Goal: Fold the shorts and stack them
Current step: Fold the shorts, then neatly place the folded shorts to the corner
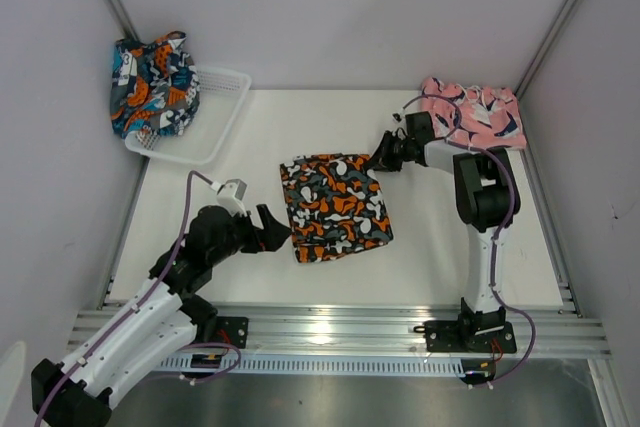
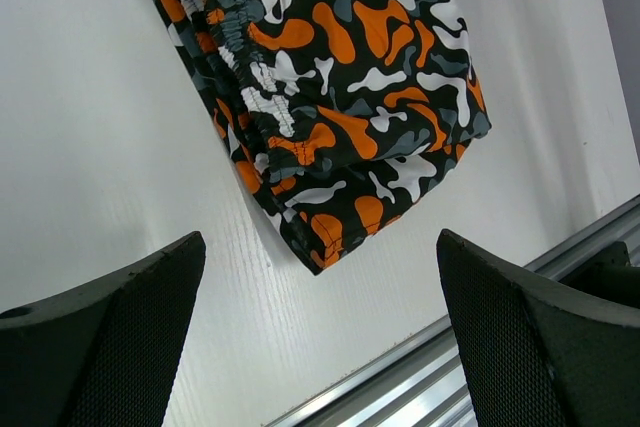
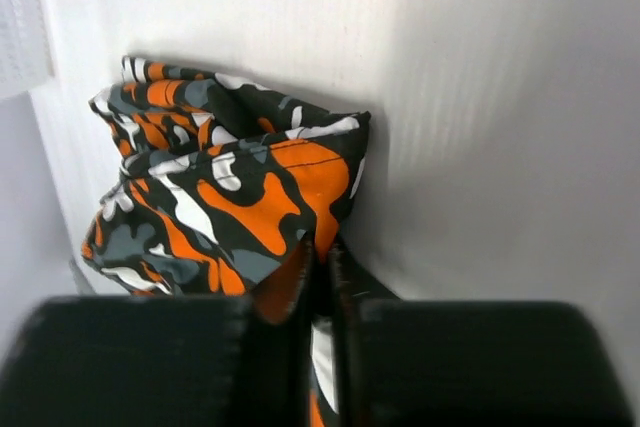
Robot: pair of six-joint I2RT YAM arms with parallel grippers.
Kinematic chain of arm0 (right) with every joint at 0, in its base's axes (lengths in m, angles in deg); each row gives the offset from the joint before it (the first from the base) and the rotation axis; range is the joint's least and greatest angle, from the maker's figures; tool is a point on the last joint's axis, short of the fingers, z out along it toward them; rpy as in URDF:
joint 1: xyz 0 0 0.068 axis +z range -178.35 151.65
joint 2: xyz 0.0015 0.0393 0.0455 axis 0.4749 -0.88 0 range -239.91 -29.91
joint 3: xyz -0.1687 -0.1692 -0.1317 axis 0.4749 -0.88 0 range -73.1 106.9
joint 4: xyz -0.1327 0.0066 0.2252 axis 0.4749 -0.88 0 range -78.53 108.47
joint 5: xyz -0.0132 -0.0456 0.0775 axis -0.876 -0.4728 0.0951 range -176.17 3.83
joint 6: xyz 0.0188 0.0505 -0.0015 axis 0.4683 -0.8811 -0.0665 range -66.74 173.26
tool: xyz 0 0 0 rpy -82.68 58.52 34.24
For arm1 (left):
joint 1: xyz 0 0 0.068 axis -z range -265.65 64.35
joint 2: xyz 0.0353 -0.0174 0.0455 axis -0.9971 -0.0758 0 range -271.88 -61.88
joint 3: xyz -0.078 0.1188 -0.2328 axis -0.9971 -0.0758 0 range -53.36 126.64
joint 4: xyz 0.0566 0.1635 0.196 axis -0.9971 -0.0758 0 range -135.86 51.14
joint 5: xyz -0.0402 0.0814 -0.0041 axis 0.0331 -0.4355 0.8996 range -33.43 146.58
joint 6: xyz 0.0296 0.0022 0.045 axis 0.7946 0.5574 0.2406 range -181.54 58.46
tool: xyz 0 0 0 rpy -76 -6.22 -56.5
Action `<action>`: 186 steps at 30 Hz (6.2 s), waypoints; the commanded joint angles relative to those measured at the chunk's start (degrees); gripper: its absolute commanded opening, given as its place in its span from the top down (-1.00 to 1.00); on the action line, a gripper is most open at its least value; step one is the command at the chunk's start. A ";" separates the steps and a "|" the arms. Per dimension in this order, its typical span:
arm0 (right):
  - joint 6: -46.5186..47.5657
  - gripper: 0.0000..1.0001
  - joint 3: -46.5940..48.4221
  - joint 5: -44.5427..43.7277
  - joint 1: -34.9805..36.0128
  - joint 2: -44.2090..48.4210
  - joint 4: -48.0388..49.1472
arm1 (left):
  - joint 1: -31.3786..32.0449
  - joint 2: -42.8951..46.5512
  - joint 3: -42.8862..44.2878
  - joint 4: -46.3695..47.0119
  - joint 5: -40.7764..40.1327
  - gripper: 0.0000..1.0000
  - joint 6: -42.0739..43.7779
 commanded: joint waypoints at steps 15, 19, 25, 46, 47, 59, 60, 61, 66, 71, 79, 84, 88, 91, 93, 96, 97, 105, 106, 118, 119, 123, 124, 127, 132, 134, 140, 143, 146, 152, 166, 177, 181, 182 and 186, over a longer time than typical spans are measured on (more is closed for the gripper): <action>-35.78 1.00 -43.97 -25.68 1.72 23.74 34.88 | 0.48 -3.58 -2.73 7.31 -0.03 -0.98 -3.01; -32.96 -0.28 -48.13 -36.65 21.98 37.70 20.60 | 0.92 -5.95 -3.35 8.63 -0.47 -0.98 -4.06; -32.62 -0.84 -54.02 -43.44 32.33 52.57 9.51 | 1.01 -6.92 -4.40 6.71 -4.06 -0.98 -5.38; -2.99 -0.82 -25.38 -0.13 19.24 17.89 11.05 | -1.36 -4.11 8.61 -22.65 -32.99 -0.98 -13.64; -3.25 -0.82 -24.50 0.75 19.41 15.70 11.84 | -1.54 -3.67 8.34 -22.91 -33.25 -0.98 -14.25; -0.80 -0.45 -16.94 0.41 22.05 8.74 8.59 | -9.89 0.81 -6.33 -10.96 -23.32 -0.98 -13.90; -0.79 -0.23 -16.76 0.15 22.05 8.56 7.81 | -10.41 0.90 -6.95 -10.70 -23.32 -0.98 -13.73; -0.79 -0.14 -16.59 -0.29 22.05 8.47 7.63 | -10.68 1.25 -7.13 -10.09 -23.15 -0.98 -13.55; -1.06 0.22 -16.59 -2.40 21.96 8.91 6.92 | -12.70 5.64 -11.17 -3.67 -19.11 -0.98 -10.48; -1.06 0.30 -16.32 -2.75 21.96 8.65 6.57 | -15.42 5.04 -10.56 -2.44 -17.44 -0.98 -6.35; -0.44 0.26 -15.27 -2.84 22.14 8.47 6.40 | -20.52 -0.95 -9.59 -2.96 -17.08 -0.98 -7.40; -0.79 0.48 -14.56 -2.66 22.49 7.68 6.40 | -21.22 -1.54 -9.59 -3.58 -18.23 -0.98 -8.89; -0.79 0.69 -14.56 -2.58 22.66 7.42 6.40 | -23.68 -7.25 -8.71 -0.86 -15.25 -0.91 -8.46; -0.71 0.78 -14.74 -2.75 22.66 7.86 5.79 | -25.62 -8.67 -9.41 2.13 -13.05 -0.79 -8.19; -0.71 0.81 -14.83 -2.75 22.66 8.12 4.64 | -26.41 -9.03 -9.33 2.13 -13.13 -0.76 -8.19; -0.62 0.85 -14.74 -2.75 22.58 8.38 4.64 | -27.03 -9.64 -9.24 2.48 -12.69 -0.65 -8.02; -0.70 0.87 -14.83 -2.75 22.66 8.38 4.72 | -27.11 -9.82 -9.24 3.01 -12.43 -0.61 -7.84; -0.88 0.99 -14.12 -2.84 22.66 9.17 4.02 | -27.20 -10.09 -9.85 5.65 -10.49 0.09 -7.23; -0.79 1.00 -13.95 -2.93 22.75 9.26 3.67 | -27.29 -10.17 -10.11 5.82 -10.32 0.10 -7.23; -0.53 0.44 -12.10 -1.27 22.58 9.97 2.97 | -27.03 -15.18 -7.22 10.31 -7.94 0.94 -4.24; -0.70 0.06 -12.28 -0.91 22.40 10.14 3.23 | -27.03 -15.44 -7.13 10.22 -7.94 0.81 -3.89; -4.03 -0.34 -14.21 4.00 21.09 9.79 9.98 | -27.03 -16.50 -7.39 11.09 -7.33 0.52 -2.66; -4.65 -0.41 -14.30 4.97 20.73 9.53 10.61 | -27.03 -16.76 -7.31 11.45 -7.33 0.49 -2.57; -4.93 -0.44 -13.25 5.86 21.08 8.48 10.97 | -27.03 -17.73 -7.13 11.98 -6.36 0.18 -2.30; -4.13 -0.49 -12.62 3.92 21.09 7.42 8.93 | -27.03 -18.17 -6.78 11.71 -6.71 0.01 -1.86; -8.18 -0.57 -16.94 9.45 19.06 7.15 17.47 | -27.03 -18.08 -7.04 12.07 -6.27 0.01 -1.60; -12.57 -0.60 -19.04 12.45 17.92 5.83 23.62 | -27.03 -18.00 -6.87 12.07 -6.27 0.01 -1.51; -11.17 -0.64 -20.89 10.52 16.34 7.59 22.49 | -27.03 -17.47 -6.87 11.80 -6.19 0.01 -1.16; -10.29 -0.67 -20.89 10.86 16.25 7.95 21.86 | -27.03 -17.03 -7.30 12.06 -5.57 0.00 -1.16; -7.66 -0.68 -16.86 7.71 19.75 6.54 17.04 | -27.03 -18.34 -6.95 12.42 -4.87 -0.23 -0.81; -4.04 0.27 -7.79 -0.64 23.90 1.26 6.40 | -27.03 -19.14 -7.04 14.17 -3.20 -0.19 -0.46; -0.27 1.00 -2.97 -6.88 21.52 5.13 -2.91 | -20.18 -23.96 -2.22 20.04 -7.32 0.87 0.25; 2.19 1.00 0.37 -9.34 18.98 6.62 -7.83 | -16.66 -35.36 4.54 22.96 -8.03 0.93 -0.63; 3.24 1.00 1.25 -10.04 17.58 6.80 -10.19 | -16.31 -37.31 6.74 23.66 -8.03 0.96 -0.81; 6.14 1.00 5.91 -13.03 14.33 6.45 -15.57 | -12.80 -46.98 15.35 24.90 -8.82 1.00 -0.81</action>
